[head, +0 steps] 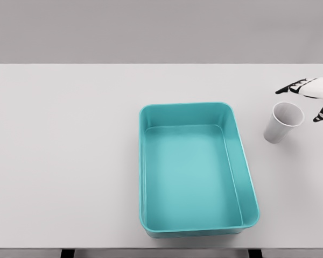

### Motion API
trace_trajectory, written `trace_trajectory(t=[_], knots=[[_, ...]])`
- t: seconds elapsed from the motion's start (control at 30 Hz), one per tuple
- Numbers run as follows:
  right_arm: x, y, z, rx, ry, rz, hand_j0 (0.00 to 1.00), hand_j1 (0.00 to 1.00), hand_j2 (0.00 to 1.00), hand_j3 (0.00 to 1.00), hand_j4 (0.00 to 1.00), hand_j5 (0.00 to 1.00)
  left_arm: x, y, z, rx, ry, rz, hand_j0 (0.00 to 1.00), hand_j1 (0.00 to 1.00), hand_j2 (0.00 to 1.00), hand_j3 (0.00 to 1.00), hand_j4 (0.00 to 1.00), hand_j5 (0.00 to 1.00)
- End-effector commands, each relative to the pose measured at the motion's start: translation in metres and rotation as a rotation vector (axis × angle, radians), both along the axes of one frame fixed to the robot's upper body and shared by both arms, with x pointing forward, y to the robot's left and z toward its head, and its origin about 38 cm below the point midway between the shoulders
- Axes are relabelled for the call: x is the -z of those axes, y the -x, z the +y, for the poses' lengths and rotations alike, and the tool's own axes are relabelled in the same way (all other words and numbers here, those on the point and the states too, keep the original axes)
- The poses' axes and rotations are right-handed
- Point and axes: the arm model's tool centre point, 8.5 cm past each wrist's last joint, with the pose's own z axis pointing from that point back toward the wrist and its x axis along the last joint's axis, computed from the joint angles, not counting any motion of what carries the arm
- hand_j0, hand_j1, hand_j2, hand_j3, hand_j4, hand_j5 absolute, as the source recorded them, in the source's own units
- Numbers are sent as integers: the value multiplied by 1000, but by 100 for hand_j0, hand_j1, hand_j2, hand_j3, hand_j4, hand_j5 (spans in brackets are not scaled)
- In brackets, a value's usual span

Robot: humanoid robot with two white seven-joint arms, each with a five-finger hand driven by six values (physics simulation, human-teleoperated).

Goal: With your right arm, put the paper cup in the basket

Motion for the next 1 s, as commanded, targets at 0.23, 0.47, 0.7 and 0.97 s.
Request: trace_trajectory(t=[0.23,0.47,0.7,0.97], knots=[[-5,-4,1,2,-1,-7,100,100,100,100,100,100,0,0,0,1,0,0,100,100,100,100,100,100],[3,-3,11,-21,-12,4,100,100,100,100,100,100,0,0,0,-1,0,0,100,100,100,100,100,100],[2,-3,29,-68,-30,3,100,100,100,100,100,100,0,0,0,-1,0,0,100,100,100,100,100,100],[-21,10,15,-56,-55,-41,100,100,100,100,100,100,0,0,0,-1,0,0,100,100,100,100,100,100]])
